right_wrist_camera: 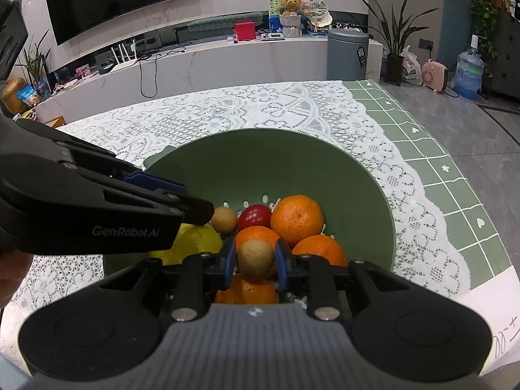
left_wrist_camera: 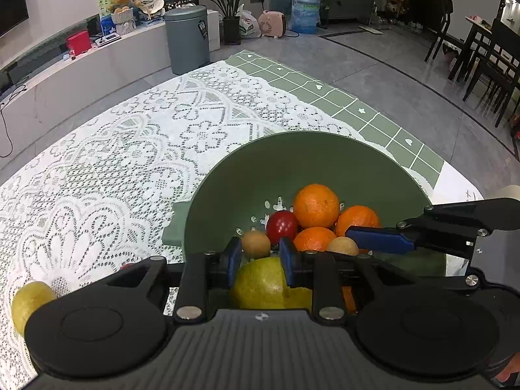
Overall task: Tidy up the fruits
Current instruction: 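Carry both kiwis over the green colander and lower them in, then open both tools and withdraw them from the colander toward the table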
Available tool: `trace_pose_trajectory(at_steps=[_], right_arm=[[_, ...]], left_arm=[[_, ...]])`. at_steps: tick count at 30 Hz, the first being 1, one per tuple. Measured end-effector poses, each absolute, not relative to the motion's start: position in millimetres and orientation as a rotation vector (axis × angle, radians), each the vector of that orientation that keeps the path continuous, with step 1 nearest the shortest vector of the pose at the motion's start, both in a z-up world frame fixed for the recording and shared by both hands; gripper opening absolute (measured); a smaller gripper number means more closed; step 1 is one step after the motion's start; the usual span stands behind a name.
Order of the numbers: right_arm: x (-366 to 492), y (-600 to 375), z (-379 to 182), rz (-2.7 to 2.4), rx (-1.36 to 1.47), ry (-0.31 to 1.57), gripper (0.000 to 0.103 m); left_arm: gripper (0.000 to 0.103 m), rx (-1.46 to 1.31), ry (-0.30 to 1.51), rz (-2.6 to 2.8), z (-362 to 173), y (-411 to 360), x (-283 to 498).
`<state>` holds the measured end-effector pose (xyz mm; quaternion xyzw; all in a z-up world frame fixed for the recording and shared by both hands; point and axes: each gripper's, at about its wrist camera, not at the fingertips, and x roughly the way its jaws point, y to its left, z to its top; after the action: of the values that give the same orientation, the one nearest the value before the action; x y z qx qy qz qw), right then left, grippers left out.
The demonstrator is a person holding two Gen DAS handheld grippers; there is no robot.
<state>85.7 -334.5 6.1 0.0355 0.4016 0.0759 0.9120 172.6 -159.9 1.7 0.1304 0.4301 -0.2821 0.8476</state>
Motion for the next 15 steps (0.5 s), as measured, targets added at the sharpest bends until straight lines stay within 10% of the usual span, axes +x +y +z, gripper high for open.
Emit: trace_pose_trajectory(at_steps=[15], right_arm=[[72,-344,19,0.128,0.137,0.711,0.054]], left_arm=[[0.062,0.177,0.754,-0.539,36,-135,142]])
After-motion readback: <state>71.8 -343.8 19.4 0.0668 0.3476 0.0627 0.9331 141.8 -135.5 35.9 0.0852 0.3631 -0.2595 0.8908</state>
